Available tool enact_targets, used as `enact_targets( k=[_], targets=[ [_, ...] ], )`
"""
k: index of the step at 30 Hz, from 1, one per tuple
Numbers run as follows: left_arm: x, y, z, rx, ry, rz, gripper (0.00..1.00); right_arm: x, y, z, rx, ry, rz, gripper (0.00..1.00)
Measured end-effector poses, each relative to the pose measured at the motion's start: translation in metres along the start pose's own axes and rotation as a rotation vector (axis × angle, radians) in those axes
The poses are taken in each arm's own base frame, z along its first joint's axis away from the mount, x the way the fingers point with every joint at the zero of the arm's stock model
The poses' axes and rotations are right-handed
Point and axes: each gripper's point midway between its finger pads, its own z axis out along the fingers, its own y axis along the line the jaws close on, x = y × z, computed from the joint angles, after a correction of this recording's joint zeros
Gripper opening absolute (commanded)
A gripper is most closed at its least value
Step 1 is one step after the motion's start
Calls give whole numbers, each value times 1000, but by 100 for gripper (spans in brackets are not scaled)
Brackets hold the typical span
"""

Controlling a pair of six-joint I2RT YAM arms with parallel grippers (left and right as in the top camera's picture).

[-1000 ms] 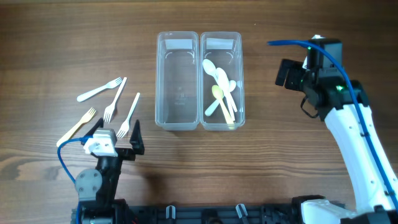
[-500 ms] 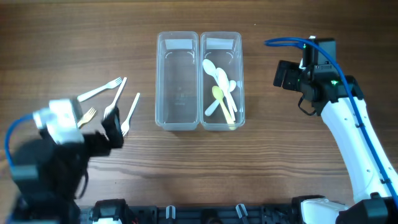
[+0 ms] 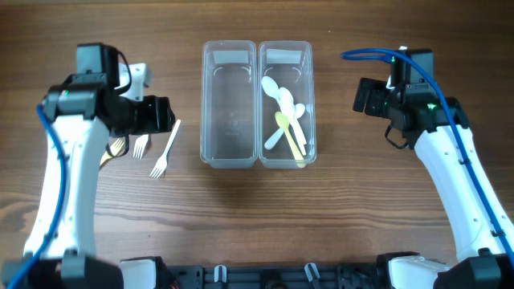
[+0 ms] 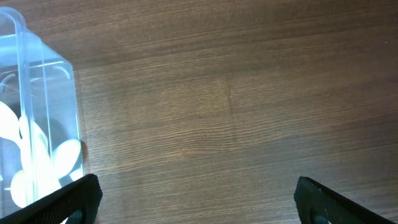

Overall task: Pack container
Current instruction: 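Move the left gripper to the white fork and grasp it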

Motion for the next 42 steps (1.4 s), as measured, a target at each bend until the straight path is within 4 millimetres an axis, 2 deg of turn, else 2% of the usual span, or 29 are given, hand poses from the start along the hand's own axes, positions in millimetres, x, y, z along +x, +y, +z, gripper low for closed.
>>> enact_targets(
  k=[6, 8, 10, 13, 20, 24, 27, 29, 32, 42],
  targets=[
    [8, 7, 50, 29, 161, 18, 56, 0, 0, 0, 0, 0, 0, 100],
    [11, 10, 62, 31, 202, 16, 56, 0, 0, 0, 0, 0, 0, 100],
    [13, 12, 72, 32, 223, 11, 62, 0, 0, 0, 0, 0, 0, 100],
    [17, 16, 84, 21, 225, 15, 65, 0, 0, 0, 0, 0, 0, 100],
    [43, 35, 129, -27, 214, 24, 64, 0, 0, 0, 0, 0, 0, 100],
    [53, 50, 140, -98, 216, 32, 64, 0, 0, 0, 0, 0, 0, 100],
    [51, 57, 143, -138, 199, 39, 61, 0, 0, 0, 0, 0, 0, 100],
    [46, 60, 144, -150, 177, 46, 61, 0, 0, 0, 0, 0, 0, 100],
    [38, 62, 149, -160, 133, 58, 50, 0, 0, 0, 0, 0, 0, 100],
    [39, 67, 162, -168, 88, 139, 49, 0, 0, 0, 0, 0, 0, 100]
  ],
)
